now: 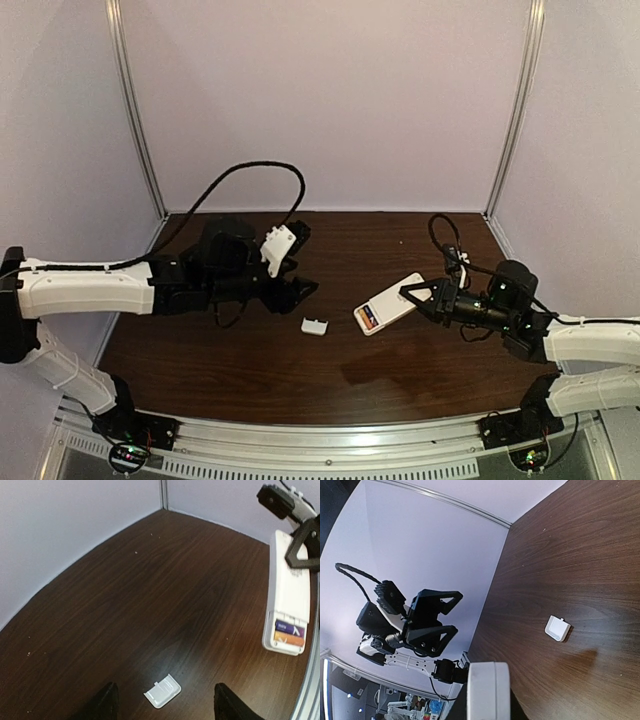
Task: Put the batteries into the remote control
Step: Adjust the battery in the battery compartment, then pass from the right arm to the left, then place the remote control without the battery cover at the center of the board.
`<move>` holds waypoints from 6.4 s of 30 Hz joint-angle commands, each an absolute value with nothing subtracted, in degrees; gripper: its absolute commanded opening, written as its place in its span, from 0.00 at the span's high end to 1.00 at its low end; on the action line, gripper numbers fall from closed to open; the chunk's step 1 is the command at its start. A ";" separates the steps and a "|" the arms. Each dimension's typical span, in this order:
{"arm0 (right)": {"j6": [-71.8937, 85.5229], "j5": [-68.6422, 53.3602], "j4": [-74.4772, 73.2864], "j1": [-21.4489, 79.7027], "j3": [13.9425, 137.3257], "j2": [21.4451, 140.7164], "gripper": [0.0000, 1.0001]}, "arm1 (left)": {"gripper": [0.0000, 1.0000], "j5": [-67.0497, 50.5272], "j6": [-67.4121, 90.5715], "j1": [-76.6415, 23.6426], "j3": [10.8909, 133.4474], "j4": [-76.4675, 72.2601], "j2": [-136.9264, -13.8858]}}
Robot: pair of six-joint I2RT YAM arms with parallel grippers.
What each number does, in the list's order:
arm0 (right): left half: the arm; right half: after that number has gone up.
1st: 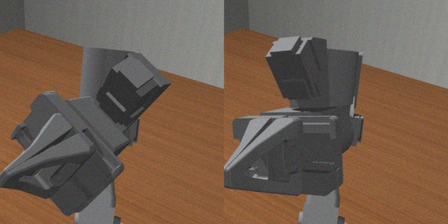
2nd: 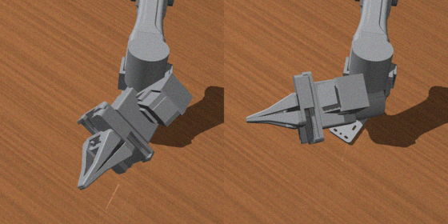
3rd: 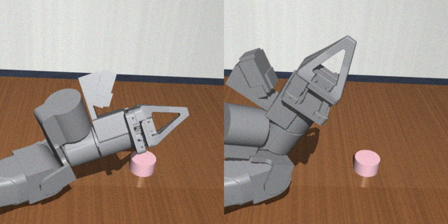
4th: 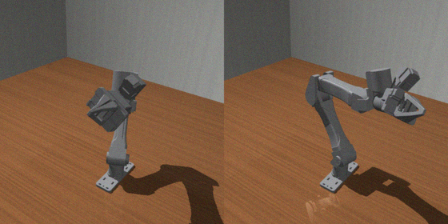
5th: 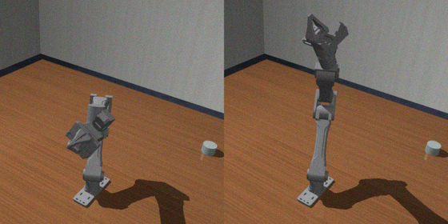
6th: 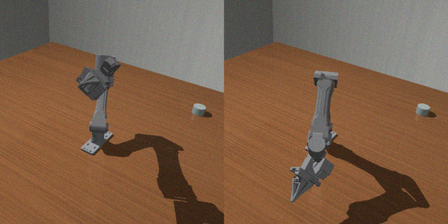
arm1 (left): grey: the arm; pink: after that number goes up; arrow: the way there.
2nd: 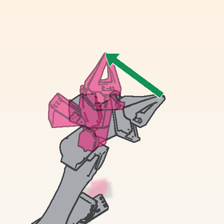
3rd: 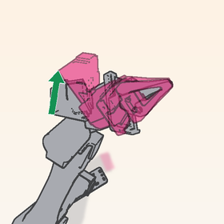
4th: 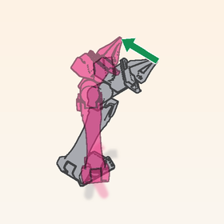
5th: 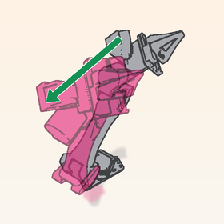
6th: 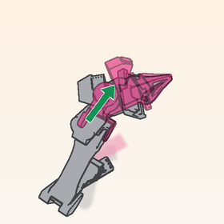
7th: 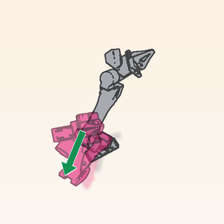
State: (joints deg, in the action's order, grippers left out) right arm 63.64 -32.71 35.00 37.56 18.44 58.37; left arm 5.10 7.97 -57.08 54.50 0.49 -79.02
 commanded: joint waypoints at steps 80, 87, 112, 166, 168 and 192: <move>61.73 -42.50 43.38 34.45 19.14 61.94 1.00 | 0.83 -25.37 22.84 -56.43 70.64 2.89 -104.83; 59.72 -38.53 34.95 34.36 19.53 60.75 1.00 | 0.21 -22.72 18.31 -56.42 64.70 -4.88 -96.44; 62.84 -35.24 35.97 34.97 18.21 62.92 1.00 | 0.07 3.69 3.63 -68.63 87.89 10.92 -112.17; 48.85 -29.70 8.54 17.90 20.39 44.09 0.00 | 0.46 -7.33 -9.53 -64.19 80.77 27.04 -119.98; 47.12 -28.35 6.82 17.90 21.33 43.44 0.00 | 0.40 -7.67 -10.20 -64.20 81.42 28.52 -119.68; 34.94 -38.12 4.93 17.78 26.39 47.14 0.04 | 0.66 -7.90 -26.43 -51.77 82.58 36.88 -114.90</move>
State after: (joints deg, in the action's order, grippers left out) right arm 37.26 -36.38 4.51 18.15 24.91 47.16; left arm -7.42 -20.73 -50.17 83.55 34.87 -112.07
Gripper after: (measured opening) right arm 0.969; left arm 0.365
